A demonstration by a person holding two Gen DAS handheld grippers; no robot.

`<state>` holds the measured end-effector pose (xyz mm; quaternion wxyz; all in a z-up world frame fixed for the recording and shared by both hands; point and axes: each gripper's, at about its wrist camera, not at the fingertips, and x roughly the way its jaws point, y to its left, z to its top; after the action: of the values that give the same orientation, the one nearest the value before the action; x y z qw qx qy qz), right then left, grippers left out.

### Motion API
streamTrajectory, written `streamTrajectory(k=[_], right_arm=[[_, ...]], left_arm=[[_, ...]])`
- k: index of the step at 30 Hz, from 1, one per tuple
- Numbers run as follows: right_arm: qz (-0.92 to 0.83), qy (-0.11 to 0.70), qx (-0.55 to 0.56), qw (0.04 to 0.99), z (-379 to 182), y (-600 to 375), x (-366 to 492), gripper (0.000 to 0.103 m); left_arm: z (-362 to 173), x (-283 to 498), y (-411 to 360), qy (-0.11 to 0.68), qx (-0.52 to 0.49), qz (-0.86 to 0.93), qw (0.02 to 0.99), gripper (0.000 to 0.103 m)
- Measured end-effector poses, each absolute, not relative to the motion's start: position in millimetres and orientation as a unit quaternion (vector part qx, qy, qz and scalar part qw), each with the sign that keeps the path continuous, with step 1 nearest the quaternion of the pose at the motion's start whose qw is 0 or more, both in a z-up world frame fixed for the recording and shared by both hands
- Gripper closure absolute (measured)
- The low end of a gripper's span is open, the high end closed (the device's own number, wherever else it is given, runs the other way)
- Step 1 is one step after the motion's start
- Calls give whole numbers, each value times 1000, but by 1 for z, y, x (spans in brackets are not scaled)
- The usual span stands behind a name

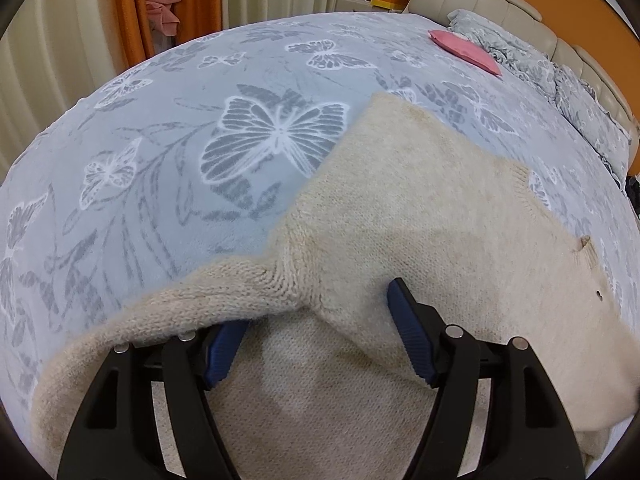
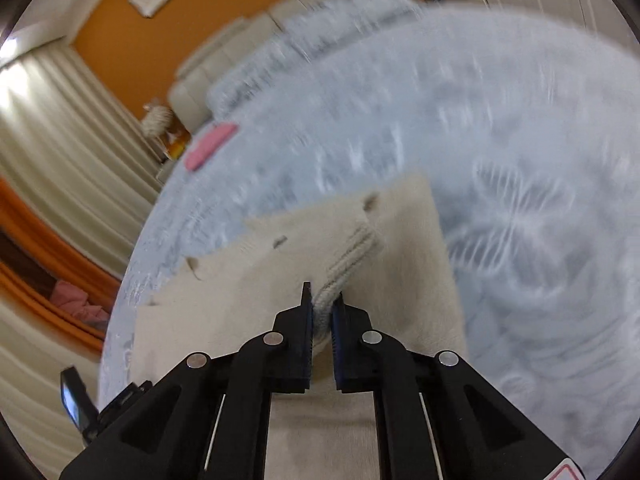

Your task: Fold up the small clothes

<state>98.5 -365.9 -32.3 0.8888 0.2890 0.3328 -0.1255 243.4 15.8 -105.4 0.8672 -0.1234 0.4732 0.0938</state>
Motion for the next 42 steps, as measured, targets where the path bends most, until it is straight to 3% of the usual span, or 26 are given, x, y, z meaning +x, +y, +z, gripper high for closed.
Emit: streamTrajectory(k=[4,6,7,12,17,22,27,31,35,36,37,38,39,40,42], right_arm=[[-160,422,279,848,-97,-376,106,96],[-158,413,265,857,-86,-371,106,95],[-150,401,273,861,-74,-370,103,88],[-137,384,283,868,-32,-362,57,84],[-137,437,276,845,-17,-362,-19,53],[-77,522,341,778,-39,-359,-93,52],[-19,579,366,728,-69,-326,-123,49],[-6,604,383,699,-87,-311,-123,47],[-17,616,350,705,-90,-298,-113,51],[-21,622,333,708,-89,-293,-108,66],[-24,628,317,710,-88,-288,-106,95],[-33,626,310,715,-85,-285,-106,94],[-37,621,308,720,-81,-285,-105,95],[-39,609,299,734,-70,-282,-107,96],[-44,582,281,762,-42,-279,-114,96]], left_arm=[[-106,244,13,474,-114,94,868,35],[-107,243,11,471,-108,95,870,34],[-107,243,10,469,-103,96,872,34],[-98,234,19,467,-115,77,873,34],[-75,196,60,480,-124,65,866,34],[-71,124,126,537,-71,46,839,34],[-82,73,179,601,-151,2,785,27],[-103,54,182,654,-207,-52,726,27],[-100,50,158,649,-149,-59,744,27],[-99,51,150,647,-125,-61,750,36],[-98,52,143,647,-109,-65,752,53],[-98,53,136,649,-90,-68,753,62],[-98,53,131,650,-76,-68,753,81],[-94,53,129,649,-77,-70,753,91],[-77,52,129,640,-99,-83,758,93]])
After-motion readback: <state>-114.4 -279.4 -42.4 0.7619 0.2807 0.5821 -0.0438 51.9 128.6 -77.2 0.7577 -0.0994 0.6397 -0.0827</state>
